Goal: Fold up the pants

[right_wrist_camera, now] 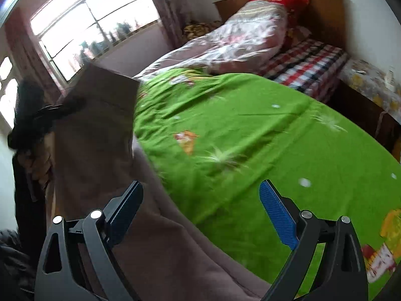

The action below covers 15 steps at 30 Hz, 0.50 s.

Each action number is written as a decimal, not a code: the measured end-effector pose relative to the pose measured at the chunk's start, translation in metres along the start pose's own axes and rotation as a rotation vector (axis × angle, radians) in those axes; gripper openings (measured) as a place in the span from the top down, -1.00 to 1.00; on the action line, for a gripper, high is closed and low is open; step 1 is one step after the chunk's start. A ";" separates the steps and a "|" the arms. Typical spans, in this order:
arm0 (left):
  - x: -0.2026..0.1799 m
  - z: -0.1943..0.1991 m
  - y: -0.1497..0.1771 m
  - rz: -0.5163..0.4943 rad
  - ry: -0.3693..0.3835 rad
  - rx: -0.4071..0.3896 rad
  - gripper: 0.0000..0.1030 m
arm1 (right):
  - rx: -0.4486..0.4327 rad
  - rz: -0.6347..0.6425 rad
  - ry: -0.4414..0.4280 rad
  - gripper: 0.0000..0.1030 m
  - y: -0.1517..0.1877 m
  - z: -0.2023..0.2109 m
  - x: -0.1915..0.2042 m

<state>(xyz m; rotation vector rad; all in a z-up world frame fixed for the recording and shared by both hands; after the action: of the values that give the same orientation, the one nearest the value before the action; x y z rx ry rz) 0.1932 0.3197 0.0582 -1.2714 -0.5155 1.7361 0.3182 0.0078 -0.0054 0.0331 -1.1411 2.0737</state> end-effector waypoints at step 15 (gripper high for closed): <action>0.207 0.010 0.105 0.525 0.093 -0.011 0.20 | 0.276 0.319 -0.281 -0.06 -0.048 -0.191 0.185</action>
<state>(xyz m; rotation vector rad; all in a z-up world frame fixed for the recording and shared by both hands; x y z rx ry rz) 0.1263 0.4421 -0.1276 -1.5846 -0.1379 2.0847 0.2761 0.2739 -0.0199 0.3024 -1.0658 2.5631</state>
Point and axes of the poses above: each gripper's, at about its wrist camera, not at the fingertips, and z roughly against the way its jaws point, x to its left, y to its underside, the point moved 3 cm from there along -z, roughly the way its jaws point, and after that the axes turned 6 degrees about -x, right-handed, at the moved point
